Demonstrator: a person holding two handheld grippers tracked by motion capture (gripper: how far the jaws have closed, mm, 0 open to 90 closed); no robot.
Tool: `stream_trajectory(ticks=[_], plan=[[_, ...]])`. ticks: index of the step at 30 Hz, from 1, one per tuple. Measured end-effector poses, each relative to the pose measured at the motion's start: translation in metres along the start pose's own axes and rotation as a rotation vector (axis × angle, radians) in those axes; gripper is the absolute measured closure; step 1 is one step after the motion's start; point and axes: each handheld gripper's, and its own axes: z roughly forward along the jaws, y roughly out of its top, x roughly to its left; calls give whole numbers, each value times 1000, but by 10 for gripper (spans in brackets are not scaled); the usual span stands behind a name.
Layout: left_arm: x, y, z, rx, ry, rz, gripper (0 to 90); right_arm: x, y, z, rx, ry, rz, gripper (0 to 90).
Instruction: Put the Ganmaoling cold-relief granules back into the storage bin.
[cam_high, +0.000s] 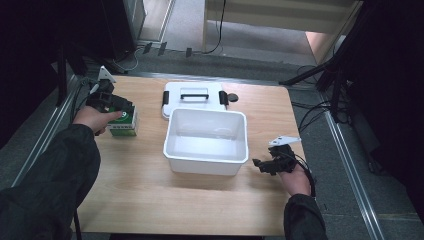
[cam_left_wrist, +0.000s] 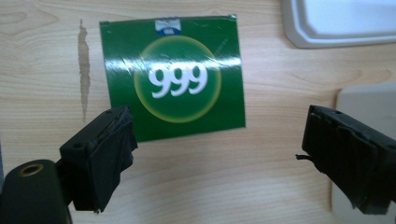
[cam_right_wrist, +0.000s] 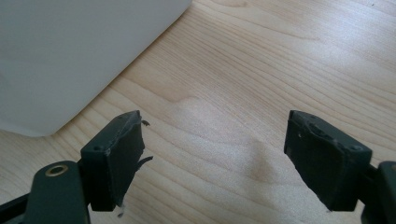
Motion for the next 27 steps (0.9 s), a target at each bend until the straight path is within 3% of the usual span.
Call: stream_trajectory(ticks=[3, 5, 6, 9, 15, 21, 27], plan=[[3, 5, 3, 2, 2, -6, 84, 0, 0, 0, -2, 1, 0, 199], [5, 10, 6, 7, 1, 11, 5, -1, 0, 0, -3, 2, 0, 199], [7, 13, 8, 10, -27, 3, 1, -1, 0, 0, -3, 4, 1, 199], [10, 15, 13, 20, -38, -20, 0, -1, 0, 0, 1, 4, 7, 199], [16, 20, 25, 41, 28, -38, 0, -1, 0, 0, 3, 5, 8, 200], [13, 23, 34, 35, 19, -43, 0, -2, 0, 1, 7, 6, 9, 200], [12, 24, 44, 53, 48, -37, 0, -2, -1, 1, 7, 7, 11, 200]])
